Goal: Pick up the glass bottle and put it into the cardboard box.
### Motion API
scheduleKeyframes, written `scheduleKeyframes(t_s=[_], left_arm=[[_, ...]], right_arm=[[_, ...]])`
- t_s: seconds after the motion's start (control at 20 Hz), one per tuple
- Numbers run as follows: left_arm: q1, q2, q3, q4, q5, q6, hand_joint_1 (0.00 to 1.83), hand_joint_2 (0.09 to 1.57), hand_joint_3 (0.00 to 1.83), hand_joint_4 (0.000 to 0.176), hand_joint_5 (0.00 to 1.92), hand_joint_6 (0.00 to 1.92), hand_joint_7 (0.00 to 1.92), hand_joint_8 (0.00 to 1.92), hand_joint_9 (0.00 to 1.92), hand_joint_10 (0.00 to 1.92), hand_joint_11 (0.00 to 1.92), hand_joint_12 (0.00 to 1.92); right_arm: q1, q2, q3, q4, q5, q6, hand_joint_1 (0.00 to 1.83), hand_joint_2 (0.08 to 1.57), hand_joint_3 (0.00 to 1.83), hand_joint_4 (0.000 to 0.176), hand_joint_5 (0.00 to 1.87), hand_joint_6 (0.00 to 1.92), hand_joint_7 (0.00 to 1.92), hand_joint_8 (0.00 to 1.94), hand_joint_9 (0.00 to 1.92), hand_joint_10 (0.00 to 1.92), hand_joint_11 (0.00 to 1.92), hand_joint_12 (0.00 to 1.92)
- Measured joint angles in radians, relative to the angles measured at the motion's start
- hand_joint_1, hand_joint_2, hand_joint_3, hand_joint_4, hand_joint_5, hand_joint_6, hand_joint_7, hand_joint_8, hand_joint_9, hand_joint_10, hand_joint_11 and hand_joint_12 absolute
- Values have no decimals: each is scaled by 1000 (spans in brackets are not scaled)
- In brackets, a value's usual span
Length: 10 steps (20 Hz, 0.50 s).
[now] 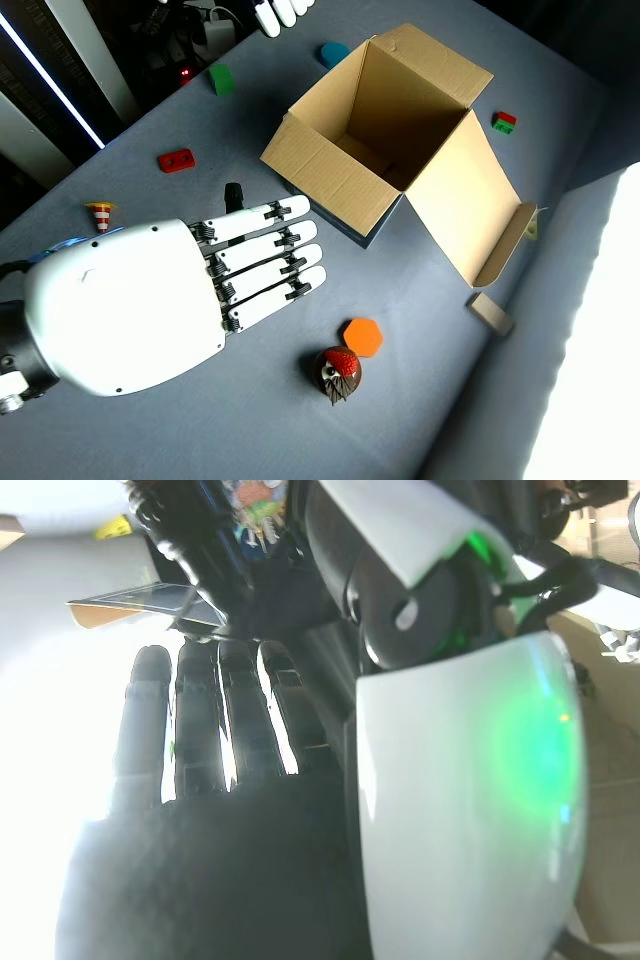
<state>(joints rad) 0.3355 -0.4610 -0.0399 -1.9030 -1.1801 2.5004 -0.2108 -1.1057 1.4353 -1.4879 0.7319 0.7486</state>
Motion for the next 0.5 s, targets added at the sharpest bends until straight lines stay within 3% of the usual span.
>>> scheduleKeyframes(t_s=[0.25,0.45,0.5], left_arm=[[97,-146,2,71,-65,-161,91,1196,1,0,70,7,59,3,37,5,0,338],[282,-287,0,249,-209,-396,88,1194,0,0,52,1,43,1,32,1,0,232],[310,-320,0,261,-243,-430,88,1194,0,0,47,1,43,0,30,0,0,204]], right_arm=[[-1,-16,16,-2,-6,14,1224,697,662,0,0,0,0,0,0,0,0,0],[-15,-21,18,-5,-8,18,1233,688,668,0,0,0,0,0,0,0,0,0],[-15,-23,18,-5,-11,17,1222,685,669,0,0,0,0,0,0,0,0,0]])
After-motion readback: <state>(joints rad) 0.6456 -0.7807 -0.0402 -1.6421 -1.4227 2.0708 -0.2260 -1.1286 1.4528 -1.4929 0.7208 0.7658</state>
